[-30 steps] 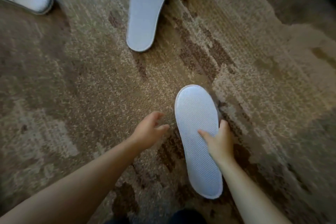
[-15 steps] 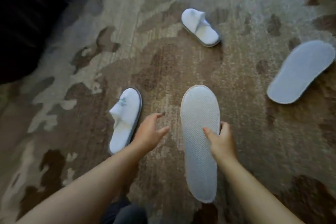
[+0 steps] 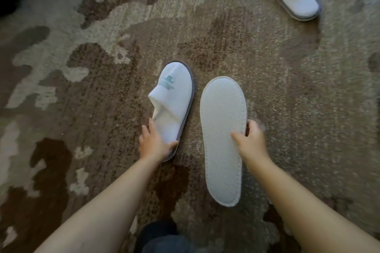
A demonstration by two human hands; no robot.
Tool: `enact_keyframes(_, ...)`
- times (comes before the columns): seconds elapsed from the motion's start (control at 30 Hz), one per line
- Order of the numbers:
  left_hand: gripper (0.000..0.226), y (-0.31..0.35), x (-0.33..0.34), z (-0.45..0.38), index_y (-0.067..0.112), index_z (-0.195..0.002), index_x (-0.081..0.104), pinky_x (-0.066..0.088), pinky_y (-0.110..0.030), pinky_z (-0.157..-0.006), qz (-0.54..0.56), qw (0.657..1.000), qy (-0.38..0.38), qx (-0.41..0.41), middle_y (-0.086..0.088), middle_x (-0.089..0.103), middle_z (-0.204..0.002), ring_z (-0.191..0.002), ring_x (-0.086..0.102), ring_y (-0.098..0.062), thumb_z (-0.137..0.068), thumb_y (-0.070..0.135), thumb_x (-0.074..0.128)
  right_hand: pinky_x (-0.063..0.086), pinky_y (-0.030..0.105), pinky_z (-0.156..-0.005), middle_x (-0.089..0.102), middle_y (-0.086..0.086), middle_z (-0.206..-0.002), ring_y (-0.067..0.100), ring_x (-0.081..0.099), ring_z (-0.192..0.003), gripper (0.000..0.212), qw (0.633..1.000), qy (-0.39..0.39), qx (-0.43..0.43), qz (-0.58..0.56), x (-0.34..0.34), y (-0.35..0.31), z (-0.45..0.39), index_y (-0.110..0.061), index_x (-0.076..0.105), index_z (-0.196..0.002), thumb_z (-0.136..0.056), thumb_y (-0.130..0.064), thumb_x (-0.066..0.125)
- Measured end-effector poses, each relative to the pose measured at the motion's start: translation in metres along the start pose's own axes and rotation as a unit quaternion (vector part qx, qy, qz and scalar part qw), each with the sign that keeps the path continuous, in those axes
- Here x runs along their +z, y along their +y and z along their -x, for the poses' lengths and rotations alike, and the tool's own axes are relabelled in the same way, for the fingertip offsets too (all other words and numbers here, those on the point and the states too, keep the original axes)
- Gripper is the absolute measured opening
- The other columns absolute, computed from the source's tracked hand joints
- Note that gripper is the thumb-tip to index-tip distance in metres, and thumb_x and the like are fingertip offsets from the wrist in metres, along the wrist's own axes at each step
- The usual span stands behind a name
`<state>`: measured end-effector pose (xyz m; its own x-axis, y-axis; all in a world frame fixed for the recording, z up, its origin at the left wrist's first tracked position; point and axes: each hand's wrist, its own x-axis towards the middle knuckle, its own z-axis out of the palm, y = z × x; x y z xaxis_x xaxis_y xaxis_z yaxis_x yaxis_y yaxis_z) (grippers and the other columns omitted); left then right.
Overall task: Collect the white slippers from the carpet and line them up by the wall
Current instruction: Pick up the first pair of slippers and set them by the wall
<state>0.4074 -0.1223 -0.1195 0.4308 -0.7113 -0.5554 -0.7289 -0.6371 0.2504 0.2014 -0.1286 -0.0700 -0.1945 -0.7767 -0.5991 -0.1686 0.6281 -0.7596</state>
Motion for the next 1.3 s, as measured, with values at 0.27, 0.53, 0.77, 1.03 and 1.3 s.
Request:
enact_keyframes(0.27, 0.028, 0.012, -0.015, 0.017, 0.018, -0.083, 0.047, 0.039, -0.033, -0.066, 0.183, 0.981, 0.056, 0.033, -0.007, 0.062, -0.09, -0.085, 0.055, -0.029, -0.07, 0.028, 0.07, 0.045, 0.034, -0.08, 0.051, 0.001, -0.106, 0.017, 0.051, -0.096, 0.039, 0.999, 0.022, -0.045, -0.015, -0.006, -0.011, 0.011, -0.009, 0.041, -0.123, -0.086, -0.012, 0.05)
enact_keyframes(0.53, 0.025, 0.094, -0.105, 0.175, 0.029, -0.067, 0.038, 0.042, -0.026, -0.055, 0.27, 0.953, -0.031, 0.134, 0.008, 0.05, -0.074, -0.068, 0.05, -0.008, -0.08, 0.022, 0.059, 0.051, 0.022, -0.071, 0.058, -0.01, -0.088, 0.004, 0.058, -0.082, 0.016, 0.986, 0.092, -0.065, -0.121, -0.112, -0.092, 0.141, -0.019, 0.046, -0.099, -0.085, -0.015, 0.054)
enact_keyframes(0.77, 0.019, 0.189, -0.25, 0.344, 0.025, -0.071, 0.043, 0.046, -0.037, -0.067, 0.299, 0.936, -0.09, 0.162, 0.004, 0.051, -0.077, -0.079, 0.054, -0.021, -0.082, 0.021, 0.058, 0.048, 0.01, -0.051, 0.054, -0.009, -0.085, 0.005, 0.056, -0.074, 0.015, 0.97, 0.166, -0.041, -0.174, -0.23, -0.216, 0.288, -0.032, 0.041, -0.077, -0.088, -0.025, 0.048)
enact_keyframes(1.03, 0.019, 0.293, -0.35, 0.466, 0.032, -0.07, 0.047, 0.047, -0.029, -0.061, 0.255, 0.903, -0.161, 0.306, 0.009, 0.055, -0.077, -0.07, 0.054, -0.007, -0.08, 0.023, 0.06, 0.05, 0.014, -0.058, 0.057, -0.012, -0.086, 0.003, 0.058, -0.078, 0.013, 0.921, 0.282, -0.078, -0.257, -0.327, -0.314, 0.415, -0.031, 0.045, -0.084, -0.085, -0.022, 0.054)
enact_keyframes(1.3, 0.014, 0.33, -0.371, 0.578, 0.028, -0.076, 0.05, 0.044, -0.014, -0.048, 0.174, 0.821, -0.283, 0.465, 0.013, 0.054, -0.075, -0.068, 0.053, -0.001, -0.079, 0.022, 0.062, 0.051, 0.016, -0.051, 0.061, -0.011, -0.08, 0.003, 0.062, -0.067, 0.023, 0.79, 0.5, -0.05, -0.351, -0.362, -0.314, 0.577, -0.025, 0.055, -0.085, -0.075, -0.006, 0.064)
